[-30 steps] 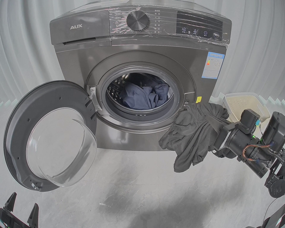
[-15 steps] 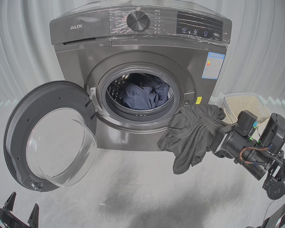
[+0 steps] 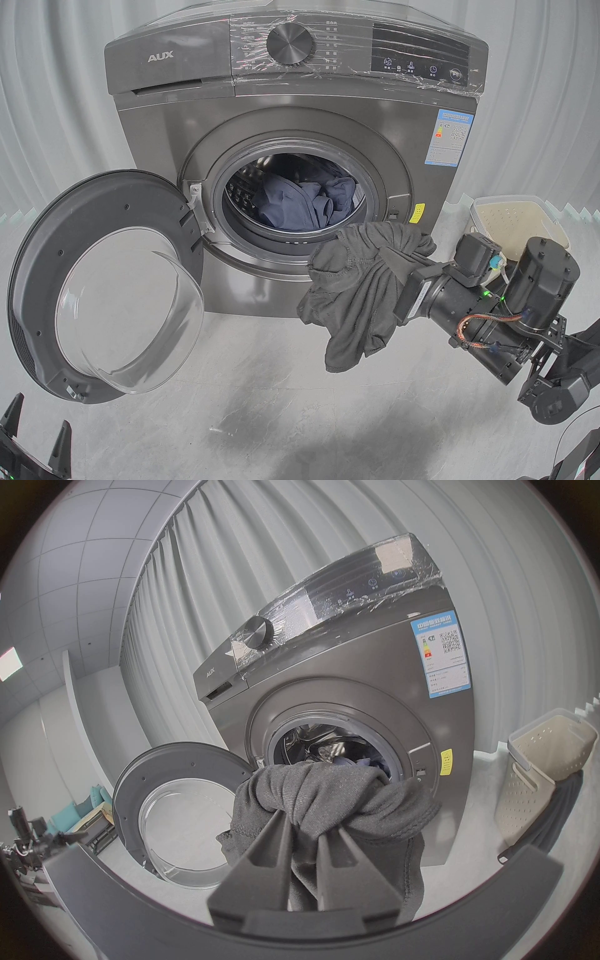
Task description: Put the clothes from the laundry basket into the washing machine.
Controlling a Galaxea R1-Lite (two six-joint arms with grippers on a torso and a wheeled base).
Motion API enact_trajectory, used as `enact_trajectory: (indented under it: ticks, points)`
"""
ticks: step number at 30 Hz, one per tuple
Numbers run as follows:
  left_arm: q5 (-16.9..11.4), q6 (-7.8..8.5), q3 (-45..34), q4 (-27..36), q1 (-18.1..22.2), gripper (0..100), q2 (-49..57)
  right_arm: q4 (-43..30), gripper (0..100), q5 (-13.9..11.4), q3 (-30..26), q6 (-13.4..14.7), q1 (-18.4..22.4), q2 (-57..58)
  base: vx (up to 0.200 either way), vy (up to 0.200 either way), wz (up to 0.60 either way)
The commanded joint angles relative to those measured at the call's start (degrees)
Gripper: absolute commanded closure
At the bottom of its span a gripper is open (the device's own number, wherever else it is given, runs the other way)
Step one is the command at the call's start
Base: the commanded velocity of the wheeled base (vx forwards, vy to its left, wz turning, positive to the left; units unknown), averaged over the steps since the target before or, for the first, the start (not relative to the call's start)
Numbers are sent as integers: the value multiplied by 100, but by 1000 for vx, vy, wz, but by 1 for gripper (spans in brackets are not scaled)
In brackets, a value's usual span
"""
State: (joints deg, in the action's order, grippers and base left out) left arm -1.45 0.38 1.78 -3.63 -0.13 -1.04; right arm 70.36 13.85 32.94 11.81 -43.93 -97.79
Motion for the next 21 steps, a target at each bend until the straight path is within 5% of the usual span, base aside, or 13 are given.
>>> enact_trajectory:
  ticks: [1,4,5,6,11,15,21]
  points:
    - [-470,-38,789,-331,-31,0,-441,21,100,-14,424,146,-142,-548,0,0,0]
    - [-1085,-38,824,-305,-74,0,-995,232,100,4,600,146,-353,-768,0,0,0]
    - [-1085,-38,824,-305,-74,0,-995,232,100,4,600,146,-353,-768,0,0,0]
    - [-1516,-20,780,-357,-66,0,-1566,443,100,-31,758,137,-414,-908,0,0,0]
    - [-2386,-3,789,-753,-154,0,-3060,742,100,-58,1162,120,-484,-1277,0,0,0]
    - [-2667,76,762,-1658,-382,0,-4115,970,100,-146,1435,120,-493,-1462,0,0,0]
    - [-2562,50,833,-2502,-1296,0,-5240,1076,100,-146,1663,120,-467,-1515,0,0,0]
